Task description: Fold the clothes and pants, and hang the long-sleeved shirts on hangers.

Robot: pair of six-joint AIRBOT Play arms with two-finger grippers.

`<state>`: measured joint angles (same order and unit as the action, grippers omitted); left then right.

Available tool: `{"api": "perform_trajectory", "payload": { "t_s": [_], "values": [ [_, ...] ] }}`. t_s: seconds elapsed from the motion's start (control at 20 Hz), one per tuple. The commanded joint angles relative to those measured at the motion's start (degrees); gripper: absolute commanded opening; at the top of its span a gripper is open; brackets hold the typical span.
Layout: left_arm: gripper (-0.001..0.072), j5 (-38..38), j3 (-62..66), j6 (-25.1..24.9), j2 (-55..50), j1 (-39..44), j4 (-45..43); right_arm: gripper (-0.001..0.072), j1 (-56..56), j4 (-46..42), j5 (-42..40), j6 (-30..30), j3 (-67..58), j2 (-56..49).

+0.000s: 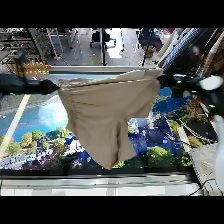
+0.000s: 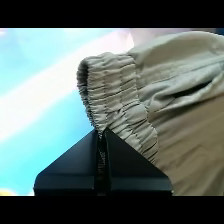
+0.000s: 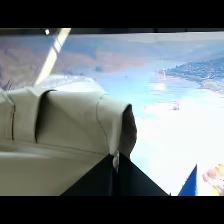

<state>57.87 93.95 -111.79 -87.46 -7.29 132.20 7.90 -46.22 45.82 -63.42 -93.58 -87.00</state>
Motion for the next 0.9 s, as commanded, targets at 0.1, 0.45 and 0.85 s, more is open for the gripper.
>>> {"api": "perform_trajectory", "payload": {
  "t_s": [0.1, 0.45, 0.85],
  "values": [
    [0.0587, -24.7, 1.0, 1.0, -13.1, 2.1, -0.2, 0.0697, -2.7, 2.6, -13.4, 0.5, -6.6, -15.2],
    [0.0617, 7.5, 1.0, 5.6, -12.1, -4.5, -5.8, 0.0686, 0.3, -3.1, 42.3, 4.2, -0.5, -14.3],
    [0.0597, 30.0, 1.0, 8.4, -12.0, -5.3, -5.7, 0.0709, -11.6, -3.3, 34.0, 2.9, 15.0, -15.5]
  ]
}}
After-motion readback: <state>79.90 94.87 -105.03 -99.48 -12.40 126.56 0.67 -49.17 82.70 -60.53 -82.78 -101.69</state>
